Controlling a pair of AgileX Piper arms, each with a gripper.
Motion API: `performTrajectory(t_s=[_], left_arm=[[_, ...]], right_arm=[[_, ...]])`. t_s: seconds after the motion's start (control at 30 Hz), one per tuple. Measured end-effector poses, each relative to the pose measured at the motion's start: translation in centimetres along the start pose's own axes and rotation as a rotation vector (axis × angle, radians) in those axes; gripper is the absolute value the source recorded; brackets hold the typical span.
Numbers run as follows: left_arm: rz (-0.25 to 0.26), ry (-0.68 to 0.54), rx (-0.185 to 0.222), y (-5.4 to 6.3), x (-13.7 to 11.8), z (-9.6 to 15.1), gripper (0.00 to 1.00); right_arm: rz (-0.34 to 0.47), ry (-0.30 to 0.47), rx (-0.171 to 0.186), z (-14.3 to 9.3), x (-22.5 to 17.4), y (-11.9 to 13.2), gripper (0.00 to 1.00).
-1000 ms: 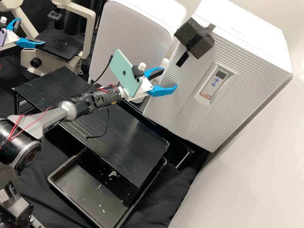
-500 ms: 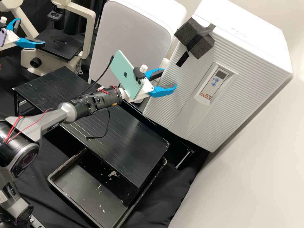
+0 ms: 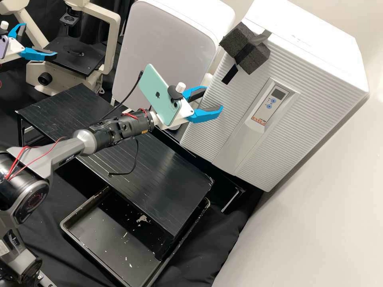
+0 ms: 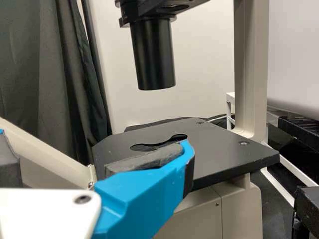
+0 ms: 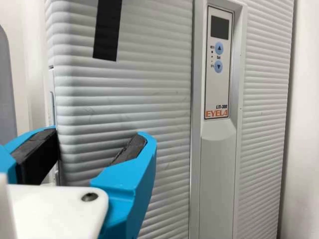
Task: Open the incubator door
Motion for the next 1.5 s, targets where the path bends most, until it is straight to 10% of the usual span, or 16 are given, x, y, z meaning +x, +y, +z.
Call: performTrajectory(t_s=[0.9,1.5], left_arm=[[0.0,0.0,0.0,0.0,0.0,0.0,1.0],[0.0,0.0,0.0,0.0,0.0,0.0,1.0]], right_arm=[[-0.023,-0.015,0.02,2.2,-3.7,4.5,0.0],[0.061,-0.069,0.121,2.7,-7.3,6.1,0.0]])
